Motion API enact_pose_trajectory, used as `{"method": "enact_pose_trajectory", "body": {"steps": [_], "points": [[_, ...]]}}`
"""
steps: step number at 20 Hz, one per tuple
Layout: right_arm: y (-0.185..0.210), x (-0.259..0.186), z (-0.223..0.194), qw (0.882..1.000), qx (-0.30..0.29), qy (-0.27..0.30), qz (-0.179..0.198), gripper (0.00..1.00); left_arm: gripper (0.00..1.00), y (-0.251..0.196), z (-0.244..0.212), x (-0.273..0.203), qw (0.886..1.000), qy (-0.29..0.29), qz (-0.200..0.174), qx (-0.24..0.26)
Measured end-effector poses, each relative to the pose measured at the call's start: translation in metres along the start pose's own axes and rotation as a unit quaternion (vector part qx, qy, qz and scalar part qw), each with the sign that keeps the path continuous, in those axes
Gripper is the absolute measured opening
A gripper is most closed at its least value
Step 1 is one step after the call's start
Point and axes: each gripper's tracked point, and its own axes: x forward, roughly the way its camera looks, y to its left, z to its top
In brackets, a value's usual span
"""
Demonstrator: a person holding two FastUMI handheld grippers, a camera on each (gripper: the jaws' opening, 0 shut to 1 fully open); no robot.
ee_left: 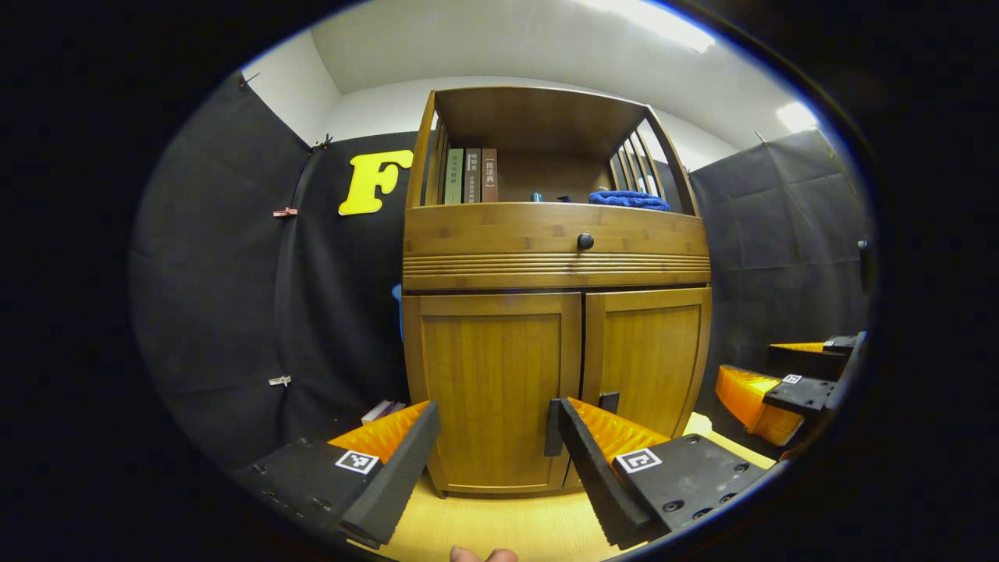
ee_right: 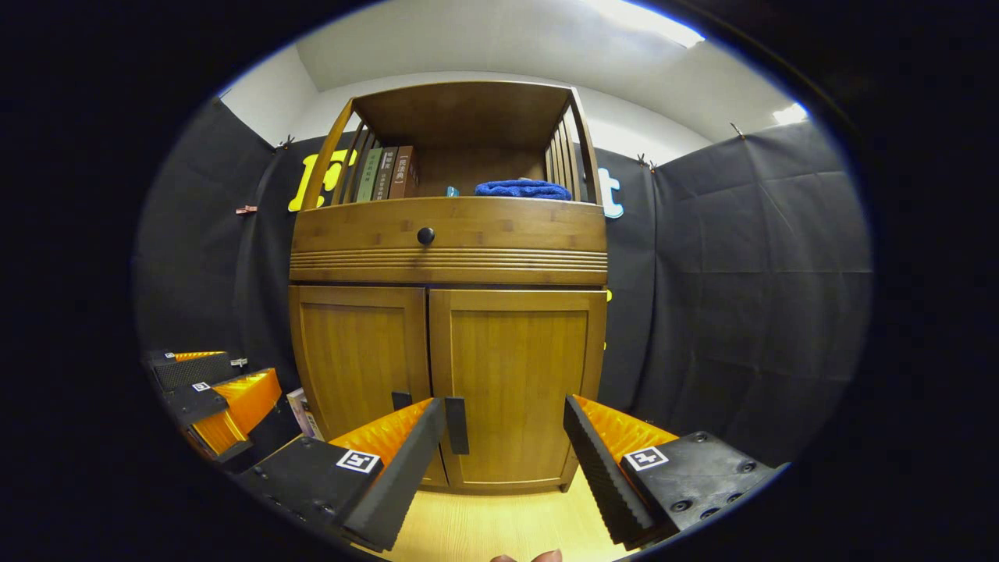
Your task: Open the right door of the double-door shoe cabinet with the right hand, and open the left door with the left hand.
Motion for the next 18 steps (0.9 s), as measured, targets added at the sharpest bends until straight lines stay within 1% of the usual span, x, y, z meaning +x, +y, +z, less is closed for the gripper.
{"method": "enact_pose_trajectory", "body": {"steps": [4, 5, 8, 10, 11, 12, 14, 16, 17, 18], "points": [[0.012, 0.034, -0.015, 1.000, 0.007, -0.008, 0.016, 0.98, 0.94, 0.005, -0.002, 0.001, 1.000, 0.001, 0.004, 0.004], [0.017, 0.045, -0.022, 1.000, 0.012, -0.005, 0.019, 0.96, 0.94, 0.006, -0.003, 0.001, 1.000, 0.001, 0.004, 0.002], [0.028, 0.071, -0.045, 0.999, 0.015, 0.002, 0.031, 0.98, 0.94, 0.011, -0.006, 0.005, 1.000, 0.003, 0.004, -0.003], [0.039, 0.089, -0.061, 0.998, 0.036, 0.021, 0.045, 0.99, 0.94, 0.015, -0.009, 0.008, 1.000, 0.003, 0.005, -0.001], [0.045, 0.098, -0.070, 0.997, 0.045, 0.030, 0.049, 0.98, 0.94, 0.017, -0.012, 0.009, 1.000, 0.002, 0.005, 0.000], [0.049, 0.109, -0.079, 0.997, 0.050, 0.038, 0.049, 1.00, 0.94, 0.019, -0.012, 0.010, 1.000, 0.003, 0.005, 0.001], [0.056, 0.127, -0.096, 0.996, 0.049, 0.051, 0.052, 0.98, 0.94, 0.023, -0.016, 0.012, 1.000, 0.007, 0.004, -0.001], [0.061, 0.144, -0.115, 0.996, 0.039, 0.067, 0.053, 0.99, 0.94, 0.027, -0.020, 0.014, 1.000, 0.009, 0.004, -0.004], [0.064, 0.152, -0.124, 0.995, 0.036, 0.078, 0.054, 0.99, 0.92, 0.029, -0.023, 0.014, 1.000, 0.010, 0.004, -0.004], [0.064, 0.158, -0.135, 0.994, 0.032, 0.085, 0.052, 0.99, 0.94, 0.032, -0.023, 0.014, 1.000, 0.010, 0.006, -0.005]]}}
